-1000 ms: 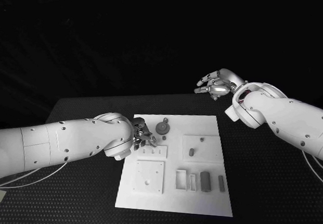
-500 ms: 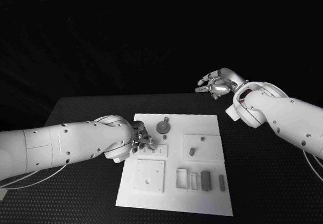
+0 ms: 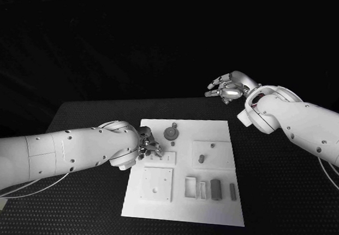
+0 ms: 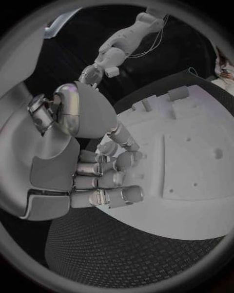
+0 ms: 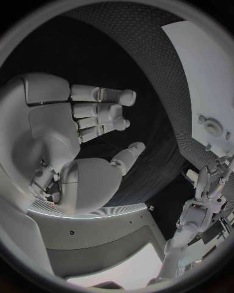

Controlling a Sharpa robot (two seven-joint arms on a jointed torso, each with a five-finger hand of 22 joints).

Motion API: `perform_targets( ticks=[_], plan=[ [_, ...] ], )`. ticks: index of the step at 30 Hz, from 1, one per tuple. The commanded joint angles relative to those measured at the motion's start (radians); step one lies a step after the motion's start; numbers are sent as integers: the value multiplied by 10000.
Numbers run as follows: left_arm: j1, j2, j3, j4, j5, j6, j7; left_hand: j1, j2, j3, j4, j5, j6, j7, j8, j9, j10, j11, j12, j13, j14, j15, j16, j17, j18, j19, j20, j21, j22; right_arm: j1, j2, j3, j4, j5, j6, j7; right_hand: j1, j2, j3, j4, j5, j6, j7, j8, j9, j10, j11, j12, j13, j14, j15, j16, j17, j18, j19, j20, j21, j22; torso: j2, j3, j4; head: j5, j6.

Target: Assemble the parts on the task board

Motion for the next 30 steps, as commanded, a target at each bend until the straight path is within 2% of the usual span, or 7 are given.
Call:
perform_targets(
  ticks=[1, 8, 11, 12, 18, 21, 30],
  plan=[
    [-32, 57, 0, -3, -89, 94, 25, 43, 85, 206, 101, 59, 362, -259, 732, 2394, -147, -85, 68, 15, 442, -623, 63, -14, 17, 411, -521, 67, 251, -3, 9, 3, -12, 141, 13, 191, -98, -18, 28, 47, 27, -100, 48, -64, -26, -115, 21, -226, -201, -170, 19, -275, -133, 136, -197, 84, -187, 37, 5, 1, -8, -2, -1],
    [-64, 58, -1, 10, -89, 89, 6, 41, 80, 208, 100, 62, 367, -260, 725, 2402, -154, -86, 85, 20, 441, -624, 73, -17, 21, 410, -521, 81, 251, -2, 9, 2, -37, 479, -13, 356, -267, -38, 312, 70, 35, -457, 297, -146, -64, -896, 301, -2101, -1867, -1308, 334, -2831, -1383, -55, -1755, 774, -1851, -739, 6, 4, -2, -9, -12],
    [-64, 49, -2, 11, -82, 90, 7, 34, 74, 208, 103, 64, 376, -262, 720, 2410, -154, -88, 104, 26, 443, -625, 85, -19, 24, 412, -520, 94, 251, -2, 17, 2, -44, 697, -23, 420, -295, -53, 423, -4, 29, -587, 415, -86, -8, -1051, 518, -3236, -2959, -1688, 629, -4555, -2132, -192, -2493, 1111, -2807, -1292, -1, 4, 2, -6, -12],
    [-64, 48, -2, 18, -72, 76, 6, 32, 73, 207, 104, 64, 378, -262, 719, 2412, -155, -88, 109, 28, 444, -626, 88, -20, 25, 413, -520, 98, 251, -2, 17, 2, -49, 758, -6, 431, -204, -29, 449, -108, 23, -660, 518, -29, 33, -905, 540, -3813, -3608, -1749, 888, -5398, -2412, -248, -2895, 1259, -3258, -1522, -3, 5, 0, -4, -15],
    [-65, 9, -3, 38, -57, 43, 13, 29, 77, 211, 108, 66, 382, -264, 711, 2419, -158, -90, 126, 33, 445, -627, 100, -21, 29, 413, -520, 111, 250, -2, 32, 0, -93, 1073, 117, 535, -192, 38, 244, -88, 21, -862, 621, 99, 37, -1087, 848, -5137, -5184, -2612, 1647, -7538, -2952, -561, -4244, 1656, -4235, -1725, 2, 5, -7, -16, -15],
    [-64, -28, -8, 50, 23, 26, 17, 26, 76, 211, 108, 66, 383, -264, 707, 2421, -161, -90, 133, 36, 444, -628, 105, -22, 30, 412, -519, 116, 250, -2, 36, -1, -91, 1101, 107, 549, -126, 55, 151, -56, 21, -922, 638, 150, 2, -1045, 914, -5406, -5690, -2725, 1790, -8088, -3024, -614, -4536, 1737, -4445, -1665, -1, 6, 2, -29, -20],
    [-64, -30, -22, 124, 122, 96, 18, -8, 30, 233, 145, 0, 304, -239, 564, 2359, -177, -70, 207, 39, 436, -614, 166, -31, 51, 402, -518, 185, 248, -2, -8, -1, -66, 1192, 91, 545, -97, 54, 120, -32, 23, -955, 647, 162, -22, -1026, 929, -5455, -5863, -2719, 1812, -8243, -3011, -617, -4591, 1760, -4502, -1624, 0, 1, -5, -23, -69]
  ],
)
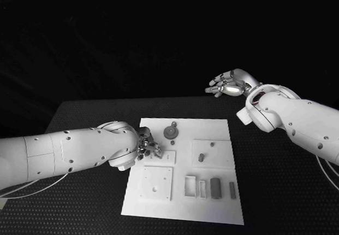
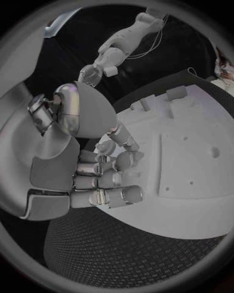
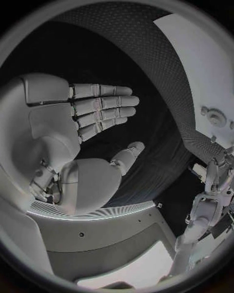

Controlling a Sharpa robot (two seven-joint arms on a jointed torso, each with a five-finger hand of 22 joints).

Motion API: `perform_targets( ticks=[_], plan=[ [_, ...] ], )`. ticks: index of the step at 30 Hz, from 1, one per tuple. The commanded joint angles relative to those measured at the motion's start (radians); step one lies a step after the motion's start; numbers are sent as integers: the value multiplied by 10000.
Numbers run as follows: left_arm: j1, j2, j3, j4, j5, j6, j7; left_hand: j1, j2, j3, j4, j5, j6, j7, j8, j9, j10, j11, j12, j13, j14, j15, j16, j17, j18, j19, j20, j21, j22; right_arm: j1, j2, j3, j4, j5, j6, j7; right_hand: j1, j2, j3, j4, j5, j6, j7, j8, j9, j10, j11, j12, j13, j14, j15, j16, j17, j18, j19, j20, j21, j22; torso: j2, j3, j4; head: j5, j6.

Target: Assemble the parts on the task board

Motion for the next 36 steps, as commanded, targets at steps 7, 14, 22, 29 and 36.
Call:
perform_targets(
  ticks=[7, 14, 22, 29, 36],
  plan=[
    [-4, 41, -5, 43, 100, 110, 20, -12, -3, 234, 136, 4, 315, -234, 521, 2316, -152, -80, 87, 8, 457, -589, 54, -15, 61, 382, -504, 65, 244, -2, 14, 2, 18, 166, 75, 175, 61, 25, -66, 11, 23, -64, 277, 50, -26, -2, 84, -87, -104, -8, 61, -143, 16, -136, -119, 21, -105, 30, -2, -9, 4, 4, -19],
    [-12, 71, -10, 18, -46, 96, 13, -28, -31, 239, 151, -31, 368, -234, 460, 2234, -140, -80, 128, -3, 464, -588, 92, -21, 75, 387, -502, 116, 241, -2, 33, 1, 0, 169, 72, 187, 74, 25, -74, 14, 23, -76, 283, 52, -34, -6, 91, -94, -150, -9, 68, -184, 25, -136, -135, 28, -123, 41, 0, -6, 3, 12, -19],
    [-76, 116, -23, -44, -103, -15, -14, -35, -43, 246, 159, -40, 419, -238, 420, 2170, -136, -84, 153, -16, 469, -592, 114, -31, 86, 388, -500, 152, 238, -2, 32, -1, -4, 172, 70, 191, 85, 21, -85, 16, 23, -88, 287, 56, -44, -12, 99, -100, -199, -11, 77, -227, 36, -137, -151, 36, -144, 54, 0, -7, -3, 11, -11],
    [-79, 108, -28, -35, -106, 26, -34, -38, -49, 248, 162, -42, 452, -242, 401, 2135, -132, -87, 167, -24, 473, -595, 126, -38, 92, 390, -499, 172, 236, -3, 48, -4, -3, 179, 92, 193, 93, 18, -92, 17, 23, -95, 290, 59, -51, -20, 105, -104, -234, -15, 83, -259, 45, -137, -165, 42, -161, 63, -3, -6, 1, 7, -31],
    [-80, 105, -30, -61, -307, -200, -21, -38, -57, 251, 162, -42, 482, -247, 388, 2110, -130, -92, 177, -33, 478, -600, 135, -44, 97, 392, -498, 187, 234, -3, 49, -6, 4, 180, 86, 195, 101, 15, -102, 18, 23, -107, 293, 61, -59, -32, 114, -109, -273, -22, 91, -296, 55, -139, -184, 50, -182, 73, -2, -6, 4, 12, -30]
  ],
)
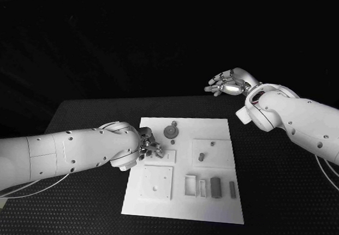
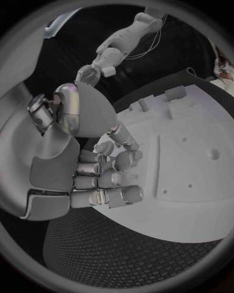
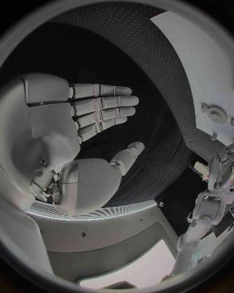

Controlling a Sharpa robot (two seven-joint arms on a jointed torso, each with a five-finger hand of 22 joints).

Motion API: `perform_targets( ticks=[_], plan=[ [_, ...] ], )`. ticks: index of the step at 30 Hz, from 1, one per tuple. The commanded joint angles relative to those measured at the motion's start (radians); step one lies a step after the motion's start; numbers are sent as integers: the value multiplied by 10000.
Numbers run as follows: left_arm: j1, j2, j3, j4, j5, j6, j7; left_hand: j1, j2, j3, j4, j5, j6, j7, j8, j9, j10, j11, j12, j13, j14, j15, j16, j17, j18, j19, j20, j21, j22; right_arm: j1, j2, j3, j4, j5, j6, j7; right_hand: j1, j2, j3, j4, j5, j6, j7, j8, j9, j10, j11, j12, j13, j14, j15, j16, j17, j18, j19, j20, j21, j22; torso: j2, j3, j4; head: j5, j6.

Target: Assemble the parts on the task board

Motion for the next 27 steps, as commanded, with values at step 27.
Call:
perform_targets(
  ticks=[27],
  plan=[
    [-37, 20, -25, 46, -311, -117, -22, 71, 64, 167, 108, 25, 534, -252, 290, 2009, -108, -116, 74, -36, 455, -575, 58, -34, 108, 306, -440, 84, 234, -4, 5, -4, 7, 27, 158, 121, 122, 32, -81, -16, 25, -96, 339, 71, -40, -26, 98, -71, -119, -11, 85, -145, 45, -144, -122, 34, -122, 40, 0, 0, -1, 9, -15]
  ],
)
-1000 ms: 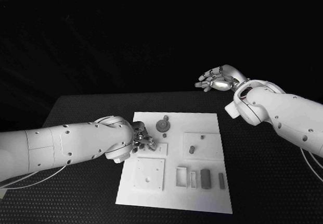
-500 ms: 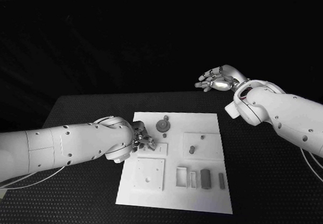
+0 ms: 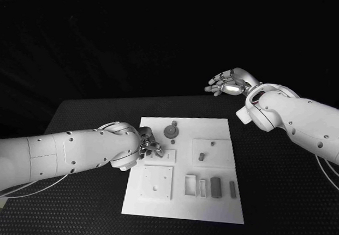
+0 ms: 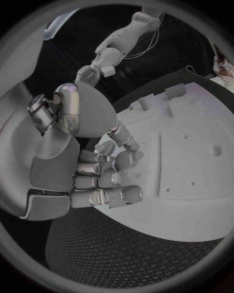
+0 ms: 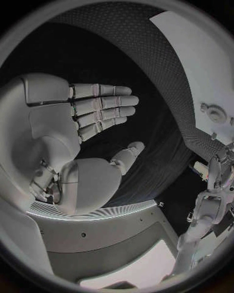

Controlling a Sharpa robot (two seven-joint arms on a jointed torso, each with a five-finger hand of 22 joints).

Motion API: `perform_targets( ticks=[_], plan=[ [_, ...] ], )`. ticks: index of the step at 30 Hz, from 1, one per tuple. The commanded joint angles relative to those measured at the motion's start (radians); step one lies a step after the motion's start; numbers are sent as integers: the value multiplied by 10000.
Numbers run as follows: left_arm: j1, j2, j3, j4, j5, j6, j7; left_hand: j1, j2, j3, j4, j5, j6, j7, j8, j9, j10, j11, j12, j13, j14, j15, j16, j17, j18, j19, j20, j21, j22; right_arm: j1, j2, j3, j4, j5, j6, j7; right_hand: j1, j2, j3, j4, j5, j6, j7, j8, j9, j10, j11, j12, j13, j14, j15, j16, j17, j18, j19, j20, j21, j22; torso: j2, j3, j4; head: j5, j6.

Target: Assemble the parts on the task board

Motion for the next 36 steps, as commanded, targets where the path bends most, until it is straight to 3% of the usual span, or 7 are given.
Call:
perform_targets(
  ticks=[1, 6, 18, 24, 36],
  plan=[
    [-11, 21, -9, 37, -90, 91, -18, 29, 88, 171, 97, 64, 537, -252, 285, 1961, -107, -117, 35, -20, 455, -575, 60, -17, 109, 302, -441, 71, 227, -3, 8, 1, 3, 16, 126, 116, 84, -6, -54, 13, 24, -64, 307, 36, -10, 9, 62, -33, -16, -12, 88, -69, 16, -146, -86, -2, -46, 11, -1, 3, -1, 3, -4],
    [-19, 11, -9, 50, -132, 218, 4, -176, 12, 59, 201, 311, 782, -306, 335, 1917, -92, -162, 61, -74, 457, -610, 80, -50, 111, 286, -430, 115, 220, -3, 5, 0, 10, 34, 257, 173, 89, -13, -59, 9, 24, -69, 308, 38, -14, 5, 65, -33, -32, -15, 90, -83, 22, -145, -91, 0, -55, 16, 0, 7, -2, 2, -18],
    [-19, 31, -10, 72, -290, 338, 61, -304, -92, -3, 243, 395, 1019, -376, 395, 1890, -44, -223, 99, -139, 477, -664, 119, -84, 122, 296, -425, 163, 213, -3, 8, -2, 10, 34, 286, 179, 103, -15, -70, 0, 24, -80, 312, 43, -25, -25, 80, -37, -83, -37, 105, -134, 37, -150, -122, 11, -89, 28, -4, 7, -6, 11, -49],
    [-19, 22, -11, 88, -337, 465, 148, -425, 7, -18, 341, 585, 1170, -411, 418, 1859, 43, -253, 160, -165, 513, -685, 192, -83, 113, 324, -411, 226, 220, -3, -1, -3, 10, 34, 290, 176, 107, -15, -74, -1, 24, -84, 314, 45, -30, -35, 86, -37, -102, -44, 111, -152, 44, -151, -132, 15, -101, 34, -4, 10, -6, 16, -69],
    [-19, 11, -16, 74, -464, 460, 108, -469, 205, 4, 166, 1108, 1330, -436, 409, 1801, 157, -270, 228, -218, 558, -692, 296, -92, 68, 352, -360, 353, 222, -3, -12, -5, 24, 34, 293, 173, 108, -13, -79, 1, 24, -88, 315, 47, -35, -40, 89, -33, -121, -45, 115, -169, 52, -152, -138, 19, -113, 41, -1, 7, -2, 36, -78]
  ],
)
